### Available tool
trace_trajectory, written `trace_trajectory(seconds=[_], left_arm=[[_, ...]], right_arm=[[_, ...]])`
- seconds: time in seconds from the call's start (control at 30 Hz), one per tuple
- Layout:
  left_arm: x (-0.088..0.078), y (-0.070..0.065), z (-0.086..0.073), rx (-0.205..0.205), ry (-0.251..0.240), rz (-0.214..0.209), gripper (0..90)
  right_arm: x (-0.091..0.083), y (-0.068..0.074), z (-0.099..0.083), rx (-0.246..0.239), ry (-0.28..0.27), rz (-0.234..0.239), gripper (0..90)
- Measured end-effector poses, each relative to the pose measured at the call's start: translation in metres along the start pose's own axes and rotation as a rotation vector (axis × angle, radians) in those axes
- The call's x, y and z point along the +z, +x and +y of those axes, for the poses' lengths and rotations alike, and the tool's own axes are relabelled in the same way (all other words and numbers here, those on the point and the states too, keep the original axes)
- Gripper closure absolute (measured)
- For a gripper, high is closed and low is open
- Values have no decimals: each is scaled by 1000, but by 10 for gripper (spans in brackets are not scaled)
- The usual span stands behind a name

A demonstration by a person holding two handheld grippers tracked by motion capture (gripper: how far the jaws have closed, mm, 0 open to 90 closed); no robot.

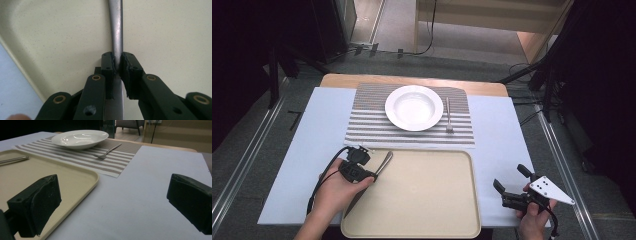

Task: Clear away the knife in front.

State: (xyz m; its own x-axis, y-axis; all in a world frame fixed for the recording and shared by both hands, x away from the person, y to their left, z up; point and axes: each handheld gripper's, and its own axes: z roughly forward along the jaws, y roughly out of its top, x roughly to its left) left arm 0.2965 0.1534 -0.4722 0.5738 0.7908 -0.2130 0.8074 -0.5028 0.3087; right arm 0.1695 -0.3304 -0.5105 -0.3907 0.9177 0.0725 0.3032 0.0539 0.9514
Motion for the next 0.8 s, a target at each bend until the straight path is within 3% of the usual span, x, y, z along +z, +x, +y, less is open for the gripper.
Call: trace_trajectory(seconds=[0.1, 0.17, 0.23, 0.27, 0.3, 0.37, 0.47, 0.8], left_arm=[[-1, 3, 0, 4, -2, -40, 732], [-2, 5, 1, 22, -11, -29, 657], [-6, 8, 3, 31, -62, -28, 661], [-6, 8, 3, 31, -62, -28, 690], [-8, 6, 4, 67, -110, -23, 731], [-6, 1, 6, 102, -149, -57, 781], [0, -4, 9, 129, -171, -70, 896], [21, -7, 13, 150, -225, -34, 899]], right_arm=[[0, 0, 0, -1, 1, 0, 0], [0, 0, 0, -1, 1, 0, 0], [0, 0, 0, 2, 2, -1, 0], [0, 0, 0, 2, 2, -1, 0], [0, 0, 0, 0, 1, -3, 0], [1, 0, 0, 0, 2, -4, 0], [1, 0, 0, 2, 4, -5, 0], [1, 0, -1, -1, 7, -6, 0]])
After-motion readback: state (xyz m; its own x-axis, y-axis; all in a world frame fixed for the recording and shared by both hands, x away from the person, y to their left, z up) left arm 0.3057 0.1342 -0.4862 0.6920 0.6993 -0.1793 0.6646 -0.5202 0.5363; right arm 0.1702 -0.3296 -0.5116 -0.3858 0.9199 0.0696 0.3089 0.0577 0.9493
